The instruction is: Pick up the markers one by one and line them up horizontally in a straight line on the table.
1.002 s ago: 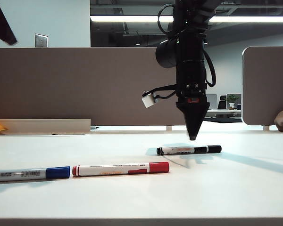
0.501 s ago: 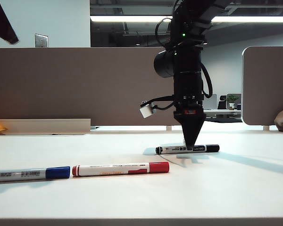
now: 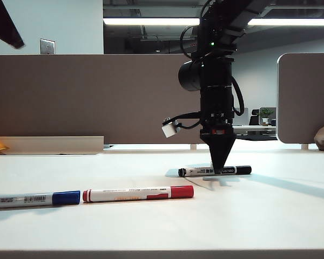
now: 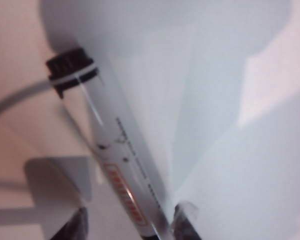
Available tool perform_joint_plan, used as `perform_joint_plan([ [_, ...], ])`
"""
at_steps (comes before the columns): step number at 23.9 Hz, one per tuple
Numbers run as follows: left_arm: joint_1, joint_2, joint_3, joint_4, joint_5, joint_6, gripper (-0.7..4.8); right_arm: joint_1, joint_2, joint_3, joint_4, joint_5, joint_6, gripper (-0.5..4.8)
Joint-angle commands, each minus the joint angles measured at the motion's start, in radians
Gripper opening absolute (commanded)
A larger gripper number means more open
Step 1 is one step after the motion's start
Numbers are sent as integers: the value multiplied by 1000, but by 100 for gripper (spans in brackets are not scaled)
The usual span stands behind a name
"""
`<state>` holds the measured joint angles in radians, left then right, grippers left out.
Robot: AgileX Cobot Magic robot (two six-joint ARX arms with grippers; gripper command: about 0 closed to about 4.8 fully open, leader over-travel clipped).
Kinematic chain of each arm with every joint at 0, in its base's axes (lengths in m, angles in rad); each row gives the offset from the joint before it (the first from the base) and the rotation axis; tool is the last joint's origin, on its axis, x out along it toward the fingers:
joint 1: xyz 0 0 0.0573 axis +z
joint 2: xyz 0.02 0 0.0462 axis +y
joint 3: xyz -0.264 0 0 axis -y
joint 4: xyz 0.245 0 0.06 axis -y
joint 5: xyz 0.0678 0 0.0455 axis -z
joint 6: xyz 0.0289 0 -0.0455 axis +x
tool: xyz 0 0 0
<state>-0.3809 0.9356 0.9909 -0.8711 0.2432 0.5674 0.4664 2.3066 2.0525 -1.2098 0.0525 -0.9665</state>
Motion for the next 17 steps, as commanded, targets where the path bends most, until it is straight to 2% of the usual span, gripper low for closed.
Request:
perform_joint_plan([
  [1,0,-4,1,12,6,0,16,1,3,2,1,-6,-3,196],
  [7,0,-4,1,8,6,0,16,2,18,2,-7,-6,-2,191],
  [9,0,-4,1,8,5,0,16,2,24,2,-12,-7,-2,105],
  [17,0,-4,1,10,5,0,16,2,26,2,-63,-6,5,106],
])
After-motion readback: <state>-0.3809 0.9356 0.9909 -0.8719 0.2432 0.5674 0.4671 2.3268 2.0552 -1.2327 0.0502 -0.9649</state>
